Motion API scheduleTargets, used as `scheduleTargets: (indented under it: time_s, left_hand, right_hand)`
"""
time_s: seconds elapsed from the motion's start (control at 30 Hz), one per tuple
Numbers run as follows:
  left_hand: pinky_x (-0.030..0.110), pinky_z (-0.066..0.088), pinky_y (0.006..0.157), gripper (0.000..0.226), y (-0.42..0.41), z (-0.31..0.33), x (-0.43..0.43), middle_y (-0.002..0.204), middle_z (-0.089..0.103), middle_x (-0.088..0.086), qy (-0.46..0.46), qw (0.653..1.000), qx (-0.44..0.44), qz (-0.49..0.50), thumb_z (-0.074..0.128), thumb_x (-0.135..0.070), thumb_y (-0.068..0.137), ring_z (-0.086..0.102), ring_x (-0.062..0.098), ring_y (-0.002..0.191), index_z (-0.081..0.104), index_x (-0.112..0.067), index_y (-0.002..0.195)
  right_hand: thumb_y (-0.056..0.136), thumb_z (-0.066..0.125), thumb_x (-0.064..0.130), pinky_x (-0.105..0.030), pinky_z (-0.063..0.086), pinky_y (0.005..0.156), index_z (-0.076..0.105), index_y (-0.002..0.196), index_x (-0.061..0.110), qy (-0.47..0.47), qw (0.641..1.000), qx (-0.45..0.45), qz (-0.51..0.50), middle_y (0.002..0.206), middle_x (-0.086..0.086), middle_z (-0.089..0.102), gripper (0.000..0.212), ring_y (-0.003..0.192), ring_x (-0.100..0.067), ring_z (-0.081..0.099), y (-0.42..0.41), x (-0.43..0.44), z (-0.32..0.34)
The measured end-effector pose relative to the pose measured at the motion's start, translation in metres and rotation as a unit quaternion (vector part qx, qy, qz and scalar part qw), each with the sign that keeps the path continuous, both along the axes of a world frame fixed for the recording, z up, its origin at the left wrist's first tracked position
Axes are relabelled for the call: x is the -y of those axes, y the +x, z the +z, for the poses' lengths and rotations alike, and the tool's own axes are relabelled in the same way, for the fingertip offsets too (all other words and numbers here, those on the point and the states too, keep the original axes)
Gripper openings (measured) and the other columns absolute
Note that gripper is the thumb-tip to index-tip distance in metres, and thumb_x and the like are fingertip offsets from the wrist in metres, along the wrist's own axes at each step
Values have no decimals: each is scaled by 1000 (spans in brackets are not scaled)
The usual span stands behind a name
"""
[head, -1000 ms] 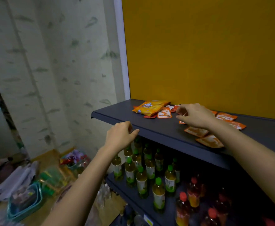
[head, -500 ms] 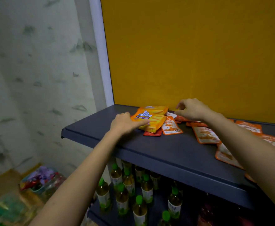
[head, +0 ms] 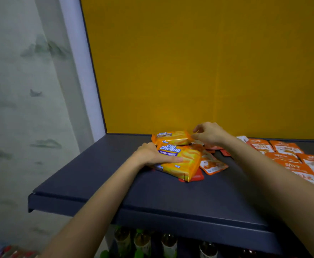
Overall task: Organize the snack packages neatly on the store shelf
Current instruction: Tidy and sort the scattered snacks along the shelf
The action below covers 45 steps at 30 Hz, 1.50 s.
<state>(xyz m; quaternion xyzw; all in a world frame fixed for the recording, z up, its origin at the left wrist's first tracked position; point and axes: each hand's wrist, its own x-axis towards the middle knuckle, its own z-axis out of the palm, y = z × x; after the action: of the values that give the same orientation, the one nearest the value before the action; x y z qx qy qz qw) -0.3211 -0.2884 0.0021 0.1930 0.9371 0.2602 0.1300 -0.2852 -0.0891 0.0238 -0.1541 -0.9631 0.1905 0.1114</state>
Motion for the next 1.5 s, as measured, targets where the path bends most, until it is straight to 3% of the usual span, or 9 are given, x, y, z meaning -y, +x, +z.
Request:
scheduleTargets:
  time_s: [0.13, 0.23, 0.43, 0.7, 0.87, 1.1, 1.23, 1.4, 1.5]
  left_hand:
    - [39, 47, 100, 110, -16, -2, 6, 131, 54, 1, 51, 998, 22, -8, 81, -66, 44, 55, 21, 117, 42, -14, 134]
    - [37, 49, 98, 124, -21, -2, 8, 128, 58, -1, 76, 995, 46, -44, 80, -69, 27, 58, 18, 112, 42, -17, 134]
    - [38, 38, 107, 121, -27, 4, 5, 148, 35, 8, 50, 995, 53, -62, 78, -52, 64, 40, 26, 132, 4, -7, 148]
    - [37, 40, 107, 128, -35, 1, 3, 147, 37, 6, 108, 985, 99, -91, 85, -48, 57, 44, 26, 129, 5, -11, 150]
    - [26, 49, 86, 80, -39, -4, 9, 115, 66, 1, 190, 965, 132, -121, 90, -38, 50, 61, 16, 104, 58, -17, 120]
    - [15, 53, 51, 21, -64, 8, 43, 62, 71, -5, 312, 930, 157, -116, 81, -3, 66, 65, 3, 50, 67, -12, 78]
    - [19, 56, 51, 20, -94, 20, 86, 62, 73, -1, 337, 921, 171, -91, 78, 0, 67, 67, 9, 51, 69, -9, 82]
    - [24, 57, 48, 29, -135, 17, 132, 65, 74, 2, 412, 892, 183, 10, 80, 0, 63, 68, 12, 48, 67, -4, 88]
    - [26, 56, 43, 37, -150, 8, 146, 61, 72, 5, 456, 871, 169, 76, 74, -3, 73, 67, 13, 45, 63, -1, 108]
  right_hand:
    - [88, 56, 45, -36, 44, 93, 57, 123, 12, -1, 999, 15, -47, 130, -14, 57, 48, 119, -32, 52, -19, 16, -6]
    - [87, 54, 52, -35, 45, 90, 55, 122, 6, -12, 996, 33, -76, 129, -16, 56, 58, 116, -33, 53, -29, 26, -8]
    - [81, 57, 60, -30, 39, 72, 59, 113, 2, -60, 990, 71, -108, 119, -15, 60, 66, 94, -26, 54, -38, 40, -10]
    - [70, 72, 57, -30, 39, 68, 45, 64, 12, -128, 975, 66, -167, 80, -5, 57, 53, 74, -20, 54, -53, 60, -5]
    - [71, 76, 47, -32, 39, 73, 52, 96, 5, -189, 961, 100, -177, 97, -11, 53, 55, 87, -25, 51, -55, 66, 4]
    - [90, 57, 40, -39, 42, 99, 46, 132, 2, -227, 947, 152, -170, 138, -14, 50, 58, 125, -31, 51, -57, 76, 7]
    - [75, 65, 60, -40, 48, 97, 53, 102, 11, -243, 945, 138, -170, 108, -13, 61, 57, 104, -29, 62, -67, 79, -1]
    - [71, 71, 57, -32, 45, 75, 50, 128, 6, -217, 953, 111, -179, 115, -9, 58, 80, 91, -23, 56, -69, 81, -4]
    - [73, 73, 49, -35, 42, 86, 33, 143, 5, -257, 947, 96, -166, 141, -13, 45, 92, 121, -29, 51, -71, 79, -2]
